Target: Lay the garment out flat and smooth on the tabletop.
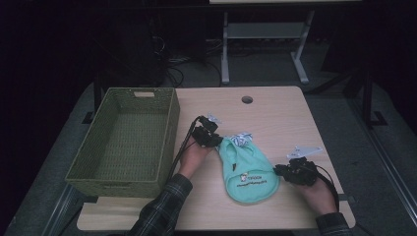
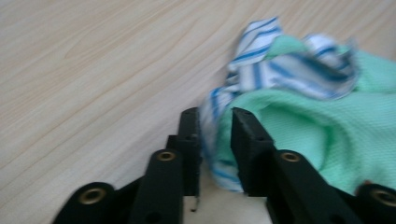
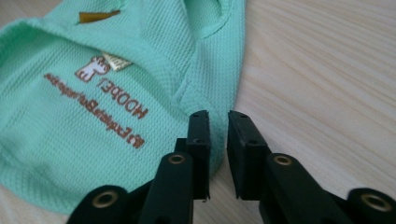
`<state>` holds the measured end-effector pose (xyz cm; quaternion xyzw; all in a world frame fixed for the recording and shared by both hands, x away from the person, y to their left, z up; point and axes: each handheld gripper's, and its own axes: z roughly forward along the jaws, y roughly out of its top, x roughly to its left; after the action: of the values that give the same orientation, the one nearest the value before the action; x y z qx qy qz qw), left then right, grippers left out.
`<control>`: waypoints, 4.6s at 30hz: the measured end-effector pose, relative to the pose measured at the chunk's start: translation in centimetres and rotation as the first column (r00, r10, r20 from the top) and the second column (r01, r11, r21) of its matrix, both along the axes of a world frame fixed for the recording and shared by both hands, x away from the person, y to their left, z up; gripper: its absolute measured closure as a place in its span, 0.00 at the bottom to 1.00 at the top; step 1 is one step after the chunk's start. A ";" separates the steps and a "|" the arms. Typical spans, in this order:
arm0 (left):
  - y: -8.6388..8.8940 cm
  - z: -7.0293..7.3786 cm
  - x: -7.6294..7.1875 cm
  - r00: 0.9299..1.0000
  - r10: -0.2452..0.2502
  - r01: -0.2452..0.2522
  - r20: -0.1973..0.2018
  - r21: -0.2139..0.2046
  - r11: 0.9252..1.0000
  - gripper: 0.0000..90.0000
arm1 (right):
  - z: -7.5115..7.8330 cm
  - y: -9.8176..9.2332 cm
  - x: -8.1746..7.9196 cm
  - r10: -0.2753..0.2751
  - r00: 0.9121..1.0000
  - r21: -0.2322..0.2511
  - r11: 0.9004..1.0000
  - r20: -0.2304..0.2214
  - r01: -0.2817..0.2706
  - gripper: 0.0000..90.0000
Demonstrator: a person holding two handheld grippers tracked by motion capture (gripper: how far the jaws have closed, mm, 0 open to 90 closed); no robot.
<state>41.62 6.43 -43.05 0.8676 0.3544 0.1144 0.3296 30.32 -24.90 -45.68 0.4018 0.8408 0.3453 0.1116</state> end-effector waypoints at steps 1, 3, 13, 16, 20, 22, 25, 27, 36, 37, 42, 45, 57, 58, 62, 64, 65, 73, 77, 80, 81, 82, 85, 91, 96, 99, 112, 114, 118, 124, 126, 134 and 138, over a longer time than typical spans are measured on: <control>0.0 0.2 -0.3 1.000 -0.009 0.009 0.003 -0.010 1.000 0.78 | 0.1 -0.1 0.0 -0.003 1.000 0.012 1.000 -0.004 0.003 0.83; 0.0 0.7 -1.0 0.999 -0.035 0.035 0.005 -0.010 0.999 0.76 | 0.3 -0.1 0.0 -0.009 1.000 0.034 0.999 0.000 0.009 0.81; -0.3 0.7 -4.2 0.987 -0.151 0.148 -0.056 -0.052 0.988 0.99 | 1.2 0.4 1.5 0.023 0.999 0.057 0.998 0.022 -0.024 0.94; -0.2 0.2 -5.2 0.983 -0.166 0.160 -0.078 -0.074 0.984 0.99 | 1.4 0.5 2.3 0.034 0.999 0.092 0.995 0.022 -0.036 0.99; 0.0 -0.1 -6.6 0.976 -0.201 0.195 -0.085 -0.074 0.978 0.99 | 1.6 1.1 3.6 0.031 0.999 0.102 0.994 0.033 -0.034 0.99; -0.1 -0.1 -7.2 0.975 -0.204 0.199 -0.082 -0.075 0.977 0.99 | 1.5 1.5 4.3 0.038 0.999 0.095 0.995 0.019 -0.039 0.99; -0.5 -0.3 -8.0 0.970 -0.230 0.226 -0.082 -0.058 0.972 0.99 | 1.7 2.1 5.2 0.036 0.999 0.096 0.995 0.035 -0.039 0.99; -0.9 -0.7 -8.3 0.966 -0.242 0.238 -0.087 -0.057 0.970 0.99 | 1.8 2.5 6.0 0.037 0.999 0.088 0.995 0.030 -0.040 0.99; -1.1 -1.6 -8.4 0.960 -0.258 0.258 -0.109 -0.017 0.966 0.99 | 2.4 4.3 9.6 0.028 0.999 0.071 0.997 0.034 -0.031 0.87; -1.1 -1.7 -8.4 0.960 -0.256 0.256 -0.112 -0.017 0.967 0.99 | 2.3 4.5 9.9 0.028 0.999 0.071 0.997 0.032 -0.030 0.87; -1.1 -2.2 -8.3 0.956 -0.264 0.269 -0.127 0.020 0.963 0.99 | 1.7 5.0 11.3 0.018 1.000 0.076 0.997 0.010 -0.019 0.82; -1.2 -2.4 -8.3 0.956 -0.262 0.267 -0.134 0.021 0.964 0.99 | 1.2 5.3 11.9 0.021 1.000 0.081 0.997 -0.004 -0.020 0.80; -1.3 -2.4 -8.3 0.954 -0.272 0.279 -0.128 0.037 0.960 1.00 | -1.0 6.8 13.5 0.050 0.997 0.106 0.993 -0.053 -0.044 0.91; -1.3 -2.3 -8.3 0.954 -0.273 0.280 -0.126 0.039 0.959 1.00 | -1.0 6.9 13.5 0.055 0.997 0.095 0.994 -0.054 -0.050 0.96; -1.2 -2.3 -8.3 0.952 -0.274 0.282 -0.135 0.042 0.958 1.00 | -0.7 6.8 13.6 0.059 0.997 0.075 0.996 -0.043 -0.056 0.99; -1.2 -2.2 -8.3 0.951 -0.275 0.284 -0.140 0.048 0.958 1.00 | -0.4 6.5 13.6 0.050 0.998 0.064 0.997 -0.035 -0.048 0.99; -1.1 -2.2 -8.3 0.952 -0.271 0.279 -0.141 0.045 0.959 1.00 | -0.4 6.4 13.7 0.045 0.999 0.058 0.997 -0.029 -0.043 1.00; -0.7 -2.2 -8.5 0.953 -0.270 0.280 -0.138 0.058 0.958 1.00 | -0.3 4.6 14.3 -0.022 1.000 0.022 1.000 -0.016 0.022 1.00; -0.7 -2.2 -8.5 0.954 -0.269 0.279 -0.134 0.062 0.958 1.00 | -0.6 4.7 14.4 -0.027 1.000 0.000 1.000 -0.007 0.027 1.00; -0.6 -2.2 -8.4 0.954 -0.264 0.273 -0.142 0.048 0.961 1.00 | -0.7 4.7 14.5 -0.044 0.999 0.010 0.999 -0.013 0.044 0.98; -0.6 -2.2 -8.3 0.952 -0.264 0.271 -0.154 0.026 0.962 0.99 | -0.7 4.7 14.4 -0.041 0.999 0.018 0.999 -0.017 0.041 0.96; -0.5 -2.3 -8.2 0.952 -0.261 0.266 -0.157 0.011 0.964 0.96 | -0.6 4.7 14.3 -0.046 0.999 0.017 0.999 -0.007 0.046 0.90; -0.3 -2.0 -7.9 0.958 -0.246 0.247 -0.146 -0.011 0.969 0.94 | -0.2 4.5 14.1 -0.045 0.999 0.043 0.998 -0.008 0.045 0.82; 0.4 -1.1 -6.9 0.966 -0.225 0.222 -0.127 -0.031 0.974 0.97 | 0.7 4.2 13.0 -0.039 0.999 0.060 0.997 -0.016 0.040 0.93; 0.5 -0.7 -6.1 0.972 -0.211 0.208 -0.105 -0.038 0.977 1.00 | 1.3 3.6 11.4 -0.035 0.999 0.081 0.996 -0.018 0.036 0.99; 0.6 -0.5 -5.6 0.975 -0.199 0.196 -0.096 -0.034 0.980 1.00 | 1.5 3.4 10.4 -0.030 1.000 0.074 0.997 0.006 0.030 0.99; 0.3 -0.4 -3.2 0.990 -0.132 0.132 -0.045 -0.006 0.991 1.00 | 1.0 2.0 5.8 0.008 0.997 0.057 0.998 0.071 -0.012 0.99; 0.3 -0.5 -2.7 0.992 -0.119 0.118 -0.043 -0.010 0.993 1.00 | 1.0 1.7 5.2 -0.001 0.998 0.058 0.998 0.065 -0.003 0.99; 0.3 -0.5 -1.8 0.996 -0.082 0.081 -0.026 -0.025 0.996 1.00 | 0.8 1.6 4.2 0.019 0.999 0.040 0.999 0.047 -0.021 0.99; 0.8 -1.0 0.1 0.999 -0.045 0.045 -0.001 -0.051 0.998 1.00 | 0.1 1.5 2.5 0.038 0.999 0.021 0.999 0.039 -0.039 0.99; 1.0 -1.0 0.7 1.000 -0.029 0.029 0.003 -0.077 0.997 1.00 | -0.1 1.3 2.0 0.031 0.999 0.018 0.999 0.024 -0.031 0.99; 0.0 -1.1 2.2 0.999 -0.050 0.050 0.003 -0.115 0.992 1.00 | -0.8 0.3 0.8 0.023 1.000 0.007 1.000 0.009 -0.023 0.99; -0.7 -1.6 2.6 0.998 -0.070 0.070 0.005 -0.092 0.993 1.00 | -0.9 0.3 0.6 0.021 1.000 0.008 1.000 0.006 -0.021 0.99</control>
<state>44.25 5.76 -44.69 0.8632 0.3284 0.0869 0.3735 30.90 -24.63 -46.53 0.3922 0.8433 0.3509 0.1085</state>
